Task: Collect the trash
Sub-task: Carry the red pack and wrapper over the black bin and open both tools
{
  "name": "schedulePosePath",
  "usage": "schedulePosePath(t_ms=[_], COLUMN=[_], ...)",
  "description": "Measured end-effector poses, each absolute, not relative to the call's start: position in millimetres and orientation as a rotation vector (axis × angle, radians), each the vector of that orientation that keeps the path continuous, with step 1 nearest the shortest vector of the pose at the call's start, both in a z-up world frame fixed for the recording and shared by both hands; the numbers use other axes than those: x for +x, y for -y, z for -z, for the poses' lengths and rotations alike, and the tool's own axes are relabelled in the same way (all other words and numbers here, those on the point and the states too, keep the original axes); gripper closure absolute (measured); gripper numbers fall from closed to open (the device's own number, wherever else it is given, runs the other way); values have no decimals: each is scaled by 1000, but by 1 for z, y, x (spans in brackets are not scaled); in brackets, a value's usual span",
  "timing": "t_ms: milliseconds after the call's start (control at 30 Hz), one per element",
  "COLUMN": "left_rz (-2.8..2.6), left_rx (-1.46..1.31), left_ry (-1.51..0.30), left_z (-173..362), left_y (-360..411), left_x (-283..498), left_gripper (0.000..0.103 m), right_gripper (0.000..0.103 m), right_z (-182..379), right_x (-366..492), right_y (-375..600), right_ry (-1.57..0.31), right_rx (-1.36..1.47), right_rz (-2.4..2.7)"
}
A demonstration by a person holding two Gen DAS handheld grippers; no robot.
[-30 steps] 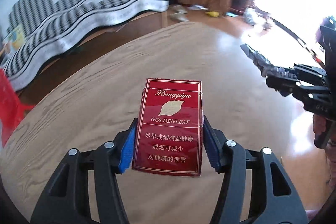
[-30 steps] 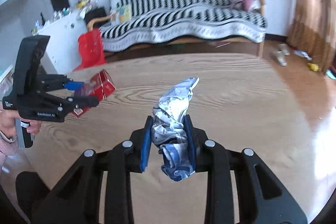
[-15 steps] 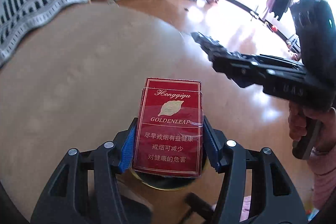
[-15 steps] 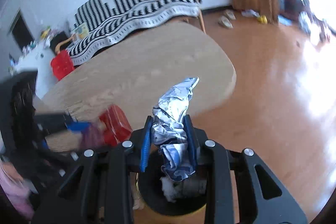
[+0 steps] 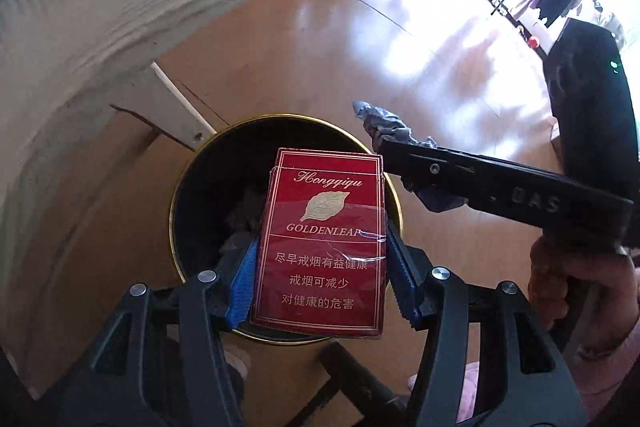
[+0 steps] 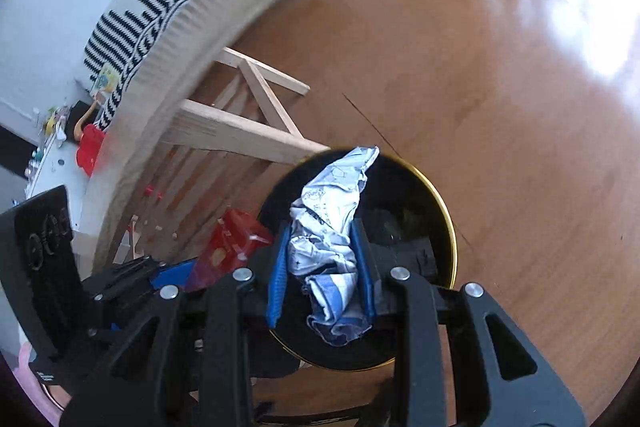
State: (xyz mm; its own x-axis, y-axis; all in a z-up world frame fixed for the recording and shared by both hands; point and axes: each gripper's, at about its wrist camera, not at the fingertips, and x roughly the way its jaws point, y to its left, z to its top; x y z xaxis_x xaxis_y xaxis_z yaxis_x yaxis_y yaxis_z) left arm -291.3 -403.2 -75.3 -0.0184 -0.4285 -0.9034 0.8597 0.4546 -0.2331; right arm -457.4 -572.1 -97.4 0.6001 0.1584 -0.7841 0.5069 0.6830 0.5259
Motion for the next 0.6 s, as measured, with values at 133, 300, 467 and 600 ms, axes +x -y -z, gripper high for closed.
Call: schedulePosePath(t_ms=[133, 300, 467, 600], left_rz=[1078, 1087, 1099, 1096], left_rx=[501, 536, 545, 533], left_ry=[-1196, -1179, -1186, -1198], left_z=[82, 83, 83, 85], left_y=[406, 405, 404, 406], left_x=[-291, -298, -300, -298], left_gripper=[47, 47, 47, 47], right_gripper=[73, 73, 73, 73], right_z=[97, 98, 99, 100], right_x=[-450, -437, -432, -431], right_y=[573, 574, 570, 570], right_ry=[-941, -967, -978, -978], right_rx=[828, 814, 811, 813], right_rz=[239, 243, 232, 229])
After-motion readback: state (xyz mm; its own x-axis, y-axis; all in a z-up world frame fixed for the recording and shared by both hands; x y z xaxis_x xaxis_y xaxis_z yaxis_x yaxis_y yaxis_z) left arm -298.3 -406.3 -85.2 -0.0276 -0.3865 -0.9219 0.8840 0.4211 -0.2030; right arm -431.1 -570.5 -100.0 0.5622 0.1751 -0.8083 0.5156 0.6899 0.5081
